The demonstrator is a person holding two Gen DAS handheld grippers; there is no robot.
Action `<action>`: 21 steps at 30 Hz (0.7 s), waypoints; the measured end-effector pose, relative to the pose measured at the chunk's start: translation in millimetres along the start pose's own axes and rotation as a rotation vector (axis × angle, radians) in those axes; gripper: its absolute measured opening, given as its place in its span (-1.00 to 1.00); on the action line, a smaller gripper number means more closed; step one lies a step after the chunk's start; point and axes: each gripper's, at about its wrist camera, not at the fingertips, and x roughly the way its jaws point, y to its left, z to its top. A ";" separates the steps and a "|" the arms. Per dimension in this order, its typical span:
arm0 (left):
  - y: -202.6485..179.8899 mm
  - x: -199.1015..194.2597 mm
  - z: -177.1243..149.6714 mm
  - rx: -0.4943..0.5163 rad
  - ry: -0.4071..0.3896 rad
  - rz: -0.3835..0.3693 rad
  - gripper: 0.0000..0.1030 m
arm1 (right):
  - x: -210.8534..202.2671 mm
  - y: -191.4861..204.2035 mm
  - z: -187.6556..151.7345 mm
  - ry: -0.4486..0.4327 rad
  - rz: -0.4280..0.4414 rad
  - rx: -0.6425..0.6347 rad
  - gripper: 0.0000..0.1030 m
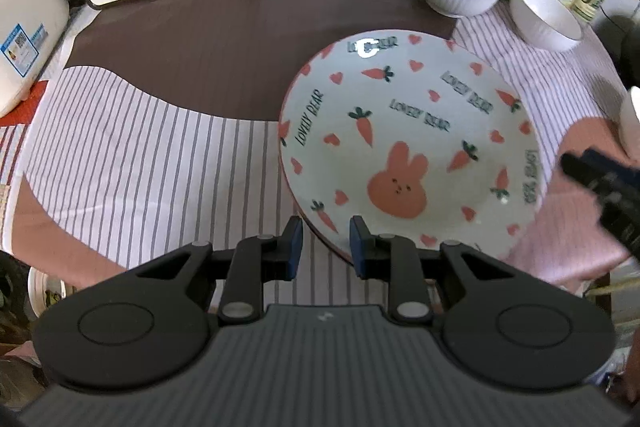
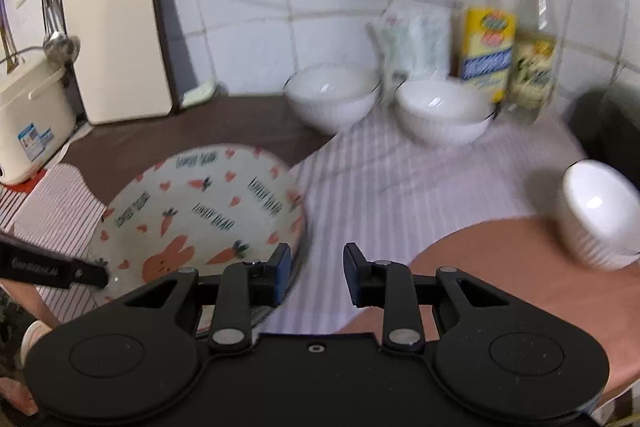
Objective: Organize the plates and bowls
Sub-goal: 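Lower the pink bunny plate onto the blue plate and open the left gripper, then move the left gripper to the white bowl on the pink mat and close on its rim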
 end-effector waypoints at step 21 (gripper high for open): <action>-129.2 -105.5 -6.8 0.253 -0.160 -0.156 -0.20 | -135.4 -107.4 -29.5 -0.287 -0.124 0.101 0.18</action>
